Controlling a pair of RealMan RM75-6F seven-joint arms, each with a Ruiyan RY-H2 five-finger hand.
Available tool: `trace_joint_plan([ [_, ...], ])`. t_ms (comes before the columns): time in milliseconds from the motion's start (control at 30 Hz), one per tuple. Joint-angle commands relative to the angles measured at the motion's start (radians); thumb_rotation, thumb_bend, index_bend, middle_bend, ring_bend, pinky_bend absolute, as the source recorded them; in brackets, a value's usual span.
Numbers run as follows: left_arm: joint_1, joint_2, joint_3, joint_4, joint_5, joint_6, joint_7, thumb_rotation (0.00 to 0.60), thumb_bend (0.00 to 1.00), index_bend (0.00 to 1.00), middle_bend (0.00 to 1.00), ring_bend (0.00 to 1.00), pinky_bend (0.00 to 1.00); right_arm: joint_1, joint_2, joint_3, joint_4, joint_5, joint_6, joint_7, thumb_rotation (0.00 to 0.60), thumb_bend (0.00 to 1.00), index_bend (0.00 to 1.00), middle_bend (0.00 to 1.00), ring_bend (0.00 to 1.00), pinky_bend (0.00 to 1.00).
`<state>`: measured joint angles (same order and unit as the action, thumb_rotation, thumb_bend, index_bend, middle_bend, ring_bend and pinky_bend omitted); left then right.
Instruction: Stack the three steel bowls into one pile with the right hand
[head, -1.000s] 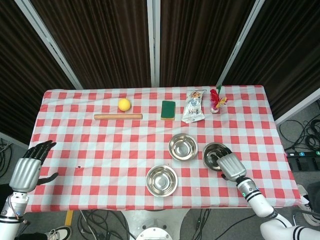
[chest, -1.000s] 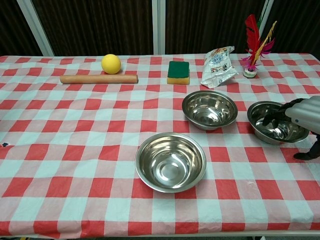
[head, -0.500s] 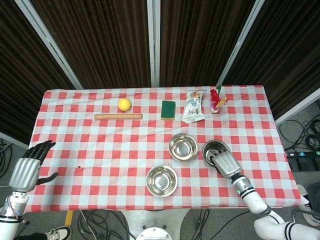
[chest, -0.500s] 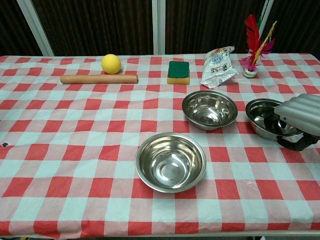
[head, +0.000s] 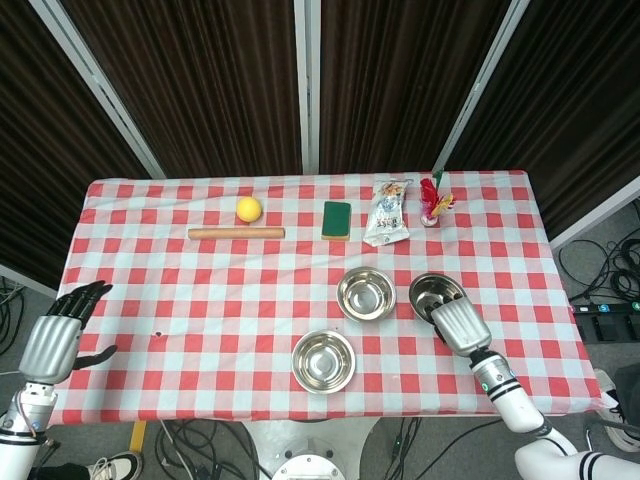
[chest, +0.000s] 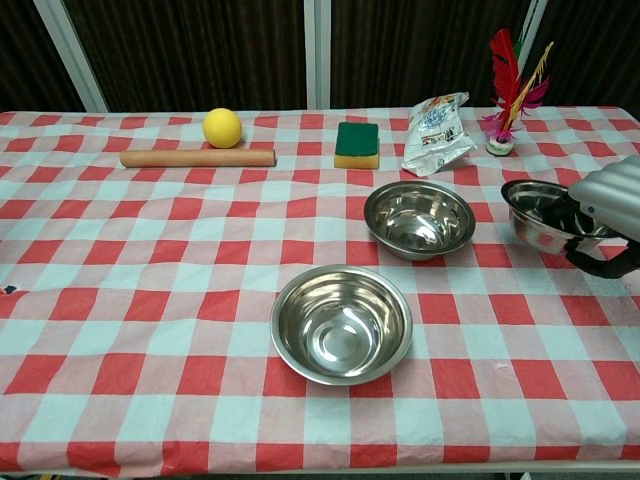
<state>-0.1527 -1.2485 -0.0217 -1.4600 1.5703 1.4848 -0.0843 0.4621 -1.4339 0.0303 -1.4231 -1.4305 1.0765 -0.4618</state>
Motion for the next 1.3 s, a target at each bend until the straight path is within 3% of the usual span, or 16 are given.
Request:
trace_joint_plan([
  [33,0.0,-0.001,0.0,0.001,0.0,0.001,0.0,0.6,0.07,0.19,0.23,0.18,0.24,0.005,0.023,0.011,-0.041,-0.02,0.021,-0.018,0.6,0.41,0.62,0.57,0.47,0.54],
  [467,0.003,0.01,-0.01,-0.001,-0.009,0.011,-0.01,0.6,0.07,0.19,0.23,0.18,0.24,0.158,-0.056,0.102,-0.087,-0.012,-0.076,-0.126,0.6,0.42,0.62,0.57,0.47,0.54],
  [600,0.003,0.011,-0.012,0.004,-0.015,0.009,-0.02,0.6,0.07,0.19,0.23,0.18,0.24,0.189,-0.09,0.105,-0.061,0.014,-0.112,-0.16,0.6,0.42,0.62,0.56,0.47,0.54],
  [700,0.006,0.01,-0.012,0.012,-0.02,0.008,-0.032,0.6,0.07,0.19,0.23,0.18,0.24,0.2,-0.102,0.099,-0.047,0.033,-0.13,-0.173,0.6,0.36,0.61,0.54,0.47,0.51],
  [767,0.007,0.011,-0.012,0.018,-0.022,0.007,-0.039,0.6,0.07,0.19,0.23,0.18,0.24,0.207,-0.095,0.091,-0.044,0.06,-0.159,-0.189,0.6,0.2,0.52,0.48,0.4,0.41],
  [800,0.008,0.011,-0.012,0.019,-0.023,0.007,-0.042,0.6,0.07,0.19,0.23,0.18,0.24,0.212,-0.085,0.088,-0.049,0.082,-0.181,-0.2,0.6,0.1,0.42,0.42,0.31,0.3],
  [833,0.008,0.012,-0.012,0.021,-0.023,0.007,-0.045,0.6,0.07,0.19,0.23,0.18,0.24,0.216,-0.074,0.086,-0.058,0.107,-0.201,-0.217,0.6,0.07,0.37,0.38,0.26,0.24],
  [867,0.008,0.012,-0.012,0.022,-0.023,0.007,-0.049,0.6,0.07,0.19,0.23,0.18,0.24,0.222,-0.056,0.083,-0.076,0.142,-0.224,-0.245,0.6,0.02,0.27,0.3,0.16,0.12],
  [933,0.007,0.013,-0.012,0.023,-0.021,0.007,-0.053,0.6,0.07,0.19,0.23,0.18,0.24,0.228,-0.032,0.083,-0.11,0.183,-0.238,-0.275,0.6,0.0,0.11,0.15,0.02,0.01],
  [1033,0.005,0.013,-0.012,0.02,-0.017,0.006,-0.057,0.6,0.06,0.19,0.23,0.18,0.24,0.231,0.002,0.087,-0.169,0.215,-0.226,-0.29,0.6,0.0,0.0,0.03,0.0,0.0],
  [1300,0.002,0.019,-0.013,-0.001,-0.008,0.012,-0.042,0.6,0.06,0.19,0.23,0.18,0.24,0.247,0.076,0.079,-0.307,0.214,-0.203,-0.289,0.6,0.0,0.0,0.06,0.0,0.0],
])
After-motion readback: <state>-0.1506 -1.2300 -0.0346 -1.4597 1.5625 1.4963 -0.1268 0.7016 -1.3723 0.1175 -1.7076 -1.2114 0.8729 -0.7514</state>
